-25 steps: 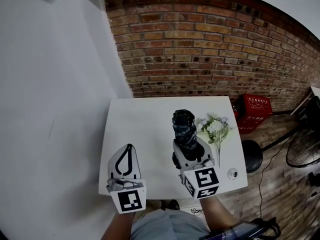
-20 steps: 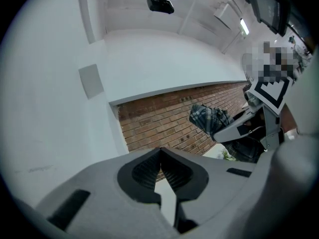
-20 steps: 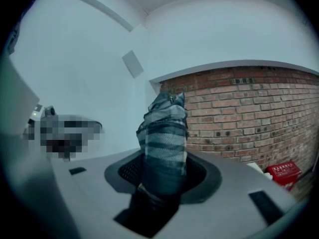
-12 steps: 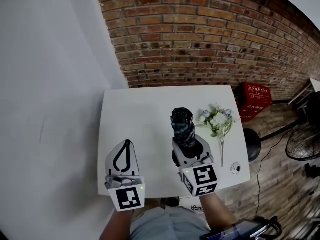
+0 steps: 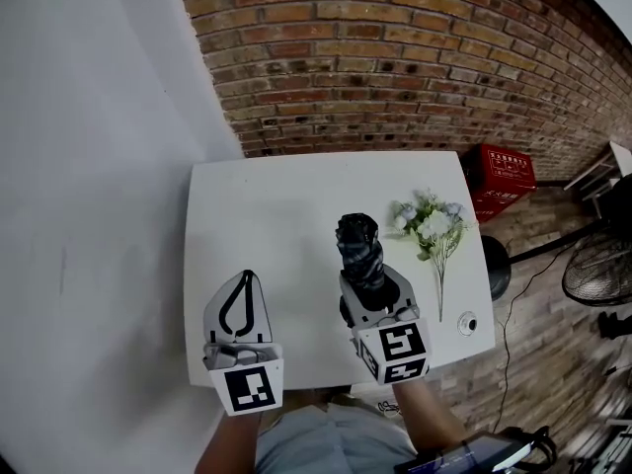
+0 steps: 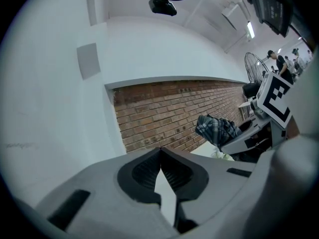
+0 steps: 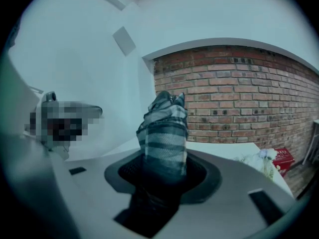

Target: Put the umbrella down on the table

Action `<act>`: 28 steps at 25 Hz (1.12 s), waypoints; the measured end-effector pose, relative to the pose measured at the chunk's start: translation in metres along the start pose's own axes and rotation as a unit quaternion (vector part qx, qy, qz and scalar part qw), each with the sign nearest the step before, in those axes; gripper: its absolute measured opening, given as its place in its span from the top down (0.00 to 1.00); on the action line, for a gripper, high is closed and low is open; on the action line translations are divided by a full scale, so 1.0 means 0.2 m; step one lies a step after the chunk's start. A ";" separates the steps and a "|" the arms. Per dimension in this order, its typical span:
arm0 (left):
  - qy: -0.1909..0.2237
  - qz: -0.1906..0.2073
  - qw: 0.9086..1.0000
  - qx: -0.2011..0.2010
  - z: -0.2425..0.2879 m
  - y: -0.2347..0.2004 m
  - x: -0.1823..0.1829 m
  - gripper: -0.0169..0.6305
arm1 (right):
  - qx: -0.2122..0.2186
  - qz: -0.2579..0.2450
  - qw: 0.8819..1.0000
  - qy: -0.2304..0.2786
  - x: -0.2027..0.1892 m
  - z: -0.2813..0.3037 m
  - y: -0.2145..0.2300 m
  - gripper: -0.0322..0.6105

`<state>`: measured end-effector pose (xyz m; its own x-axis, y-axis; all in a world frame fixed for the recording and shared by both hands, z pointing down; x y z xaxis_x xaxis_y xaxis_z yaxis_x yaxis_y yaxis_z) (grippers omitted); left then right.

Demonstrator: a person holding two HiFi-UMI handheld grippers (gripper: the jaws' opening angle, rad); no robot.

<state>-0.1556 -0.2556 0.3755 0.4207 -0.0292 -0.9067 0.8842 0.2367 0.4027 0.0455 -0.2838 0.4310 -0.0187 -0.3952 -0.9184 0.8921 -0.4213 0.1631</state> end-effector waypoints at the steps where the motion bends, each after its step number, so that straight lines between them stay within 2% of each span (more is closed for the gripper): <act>1: -0.001 0.000 1.000 -0.003 0.01 0.00 -0.01 0.96 | -0.002 0.001 1.000 -0.005 -0.02 0.01 0.01 0.67; 28: -0.051 -0.021 0.998 -0.040 0.17 0.03 -0.29 0.96 | -0.032 0.021 0.994 -0.103 -0.40 0.20 0.08 0.66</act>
<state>-0.1672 -0.2850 0.4348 0.4066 -0.1384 -0.9031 0.8836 0.3107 0.3503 0.0433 -0.2922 0.5221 -0.0675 -0.5717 -0.8177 0.9206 -0.3516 0.1698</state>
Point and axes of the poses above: the fingertips, and each gripper's own axes: z forward along the fingers, y to its right, x out of its top, the point moved 6 cm from there along -z, backward along the fingers, and after that the axes turned 7 degrees about z, right-handed, at the moved point
